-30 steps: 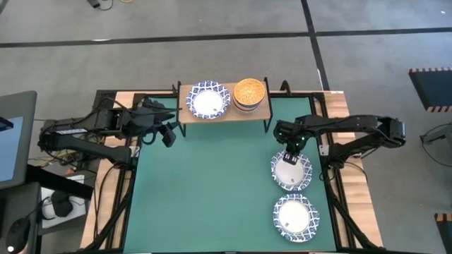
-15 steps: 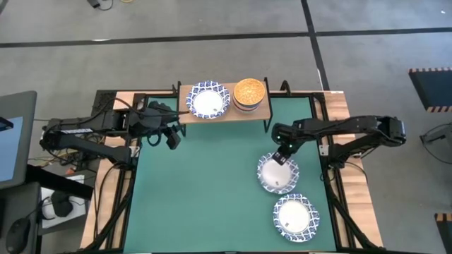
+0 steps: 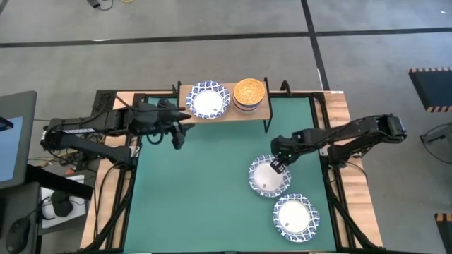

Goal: Place and stack bowls onto a shelf
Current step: Stack the white bowl on top of the white bowl on the shelf

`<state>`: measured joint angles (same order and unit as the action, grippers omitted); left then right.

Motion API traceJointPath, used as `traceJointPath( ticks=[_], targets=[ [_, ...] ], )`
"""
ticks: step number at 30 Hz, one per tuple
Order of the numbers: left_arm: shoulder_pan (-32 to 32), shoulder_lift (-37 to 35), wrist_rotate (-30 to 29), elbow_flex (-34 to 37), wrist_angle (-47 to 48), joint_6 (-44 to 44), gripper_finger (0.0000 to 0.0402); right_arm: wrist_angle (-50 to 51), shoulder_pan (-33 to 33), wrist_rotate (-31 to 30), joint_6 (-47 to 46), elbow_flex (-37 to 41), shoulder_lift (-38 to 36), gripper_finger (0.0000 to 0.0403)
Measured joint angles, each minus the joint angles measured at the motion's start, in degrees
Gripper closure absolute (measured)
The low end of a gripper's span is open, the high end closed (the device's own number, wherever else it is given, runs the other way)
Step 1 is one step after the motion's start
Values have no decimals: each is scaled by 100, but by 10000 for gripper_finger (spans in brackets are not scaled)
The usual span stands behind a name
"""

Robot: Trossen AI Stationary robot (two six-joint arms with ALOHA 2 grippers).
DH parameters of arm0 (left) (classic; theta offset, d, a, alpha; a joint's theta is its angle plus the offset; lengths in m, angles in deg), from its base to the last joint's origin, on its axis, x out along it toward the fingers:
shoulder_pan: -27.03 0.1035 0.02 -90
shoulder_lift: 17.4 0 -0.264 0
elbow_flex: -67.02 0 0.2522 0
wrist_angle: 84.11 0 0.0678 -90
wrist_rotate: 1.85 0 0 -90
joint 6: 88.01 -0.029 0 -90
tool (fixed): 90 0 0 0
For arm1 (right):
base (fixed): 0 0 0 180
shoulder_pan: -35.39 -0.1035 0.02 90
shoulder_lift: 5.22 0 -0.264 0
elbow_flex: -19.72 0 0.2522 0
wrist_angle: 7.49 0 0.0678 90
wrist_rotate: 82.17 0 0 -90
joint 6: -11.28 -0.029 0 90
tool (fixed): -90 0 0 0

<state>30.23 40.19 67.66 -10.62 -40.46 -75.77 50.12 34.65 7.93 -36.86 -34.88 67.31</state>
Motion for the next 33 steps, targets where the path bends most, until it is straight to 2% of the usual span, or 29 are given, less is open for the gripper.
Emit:
traceJointPath(
  ticks=[5,13,20,26,29,33],
  targets=[
    [0,0,44,0,86,-1,249,-368,-319,-4,-339,2,0,385],
    [0,0,133,0,423,55,249,-1857,-636,-37,-749,1,0,385],
    [-41,0,131,0,844,99,249,-2703,-553,-174,-575,-357,0,385],
    [-104,53,-117,0,799,-110,249,-2768,-348,-551,-496,-592,-2,385],
    [-95,56,-121,0,736,-240,249,-2469,-267,-761,-532,-592,-2,361],
    [-101,50,47,1,751,-135,248,-1773,-241,-827,-543,-592,0,291]
  ],
)
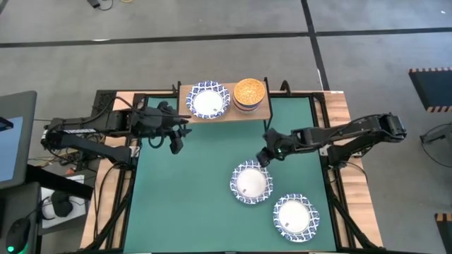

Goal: Place and stack bowls onto a shelf
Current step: Stack the white bowl on top of the white bowl on the shelf

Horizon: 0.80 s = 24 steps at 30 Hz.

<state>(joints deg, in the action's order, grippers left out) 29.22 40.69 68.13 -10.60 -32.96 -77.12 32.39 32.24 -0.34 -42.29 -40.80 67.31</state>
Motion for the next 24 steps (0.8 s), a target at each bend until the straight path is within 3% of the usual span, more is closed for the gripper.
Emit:
traceJointPath(
  ticks=[6,10,19,24],
  targets=[
    [-58,43,25,0,271,185,248,318,-239,84,2,2,8,190],
    [-57,96,-11,1,408,188,249,391,-374,73,-27,3,395,171],
    [-56,290,-91,1,478,139,249,-265,-466,384,-216,3,1482,218],
    [-56,369,-99,1,522,136,249,-341,-464,669,-357,2,1714,285]
  ],
)
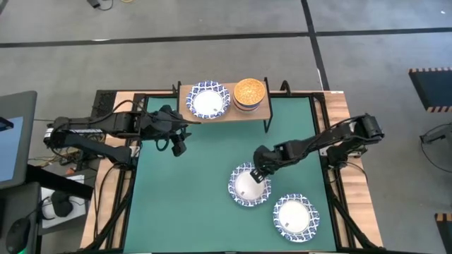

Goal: Place and stack bowls onto a shelf
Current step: Stack the white bowl on top of the white bowl on the shelf

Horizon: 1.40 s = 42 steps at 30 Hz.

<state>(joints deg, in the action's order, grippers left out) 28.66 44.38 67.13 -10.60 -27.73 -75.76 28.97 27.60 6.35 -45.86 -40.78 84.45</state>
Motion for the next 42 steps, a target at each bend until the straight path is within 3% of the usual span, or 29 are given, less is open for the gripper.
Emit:
traceJointPath(
  ticks=[5,10,20,27,34,42],
  targets=[
    [0,44,-19,0,58,-2,249,-270,0,98,111,0,-135,383],
    [0,46,-61,0,94,15,249,-502,132,180,656,-469,-419,381],
    [-11,12,-349,0,410,982,249,-363,1138,153,3357,-2592,-402,383],
    [-11,-48,-371,0,624,2043,249,-475,1970,-684,4853,-3606,-404,383],
    [-194,-44,-343,0,978,2897,249,-1543,2962,-926,5078,-3790,-282,383],
    [-380,-44,-657,0,999,3213,249,-2421,3410,-842,5251,-3898,452,382]
  ],
)
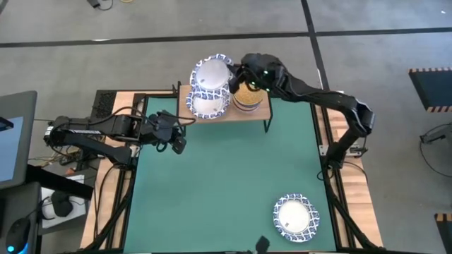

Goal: Place and stack bowls onto a shelf
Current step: Stack the white bowl on top of the white bowl on the shelf

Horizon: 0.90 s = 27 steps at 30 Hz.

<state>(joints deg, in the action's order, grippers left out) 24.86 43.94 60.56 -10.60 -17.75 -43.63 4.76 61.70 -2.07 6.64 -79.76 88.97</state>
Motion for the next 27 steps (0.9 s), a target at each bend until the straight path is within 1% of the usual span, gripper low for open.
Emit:
traceJointPath(
  ticks=[2,7,14,17,21,27],
  targets=[
    [0,2,-30,0,2,102,249,189,103,104,18,-131,197,378],
    [0,2,-124,0,5,199,249,495,97,422,227,-518,667,372],
    [-2,26,-170,-2,84,414,249,969,85,943,479,-959,1002,373],
    [-2,31,-241,-2,81,435,249,1127,159,1007,518,-1063,1024,367],
    [-2,29,-380,-2,79,463,249,1077,174,1049,510,-1089,1015,365],
    [0,30,-610,-2,73,478,249,1252,312,1480,128,-1175,980,364]
  ],
)
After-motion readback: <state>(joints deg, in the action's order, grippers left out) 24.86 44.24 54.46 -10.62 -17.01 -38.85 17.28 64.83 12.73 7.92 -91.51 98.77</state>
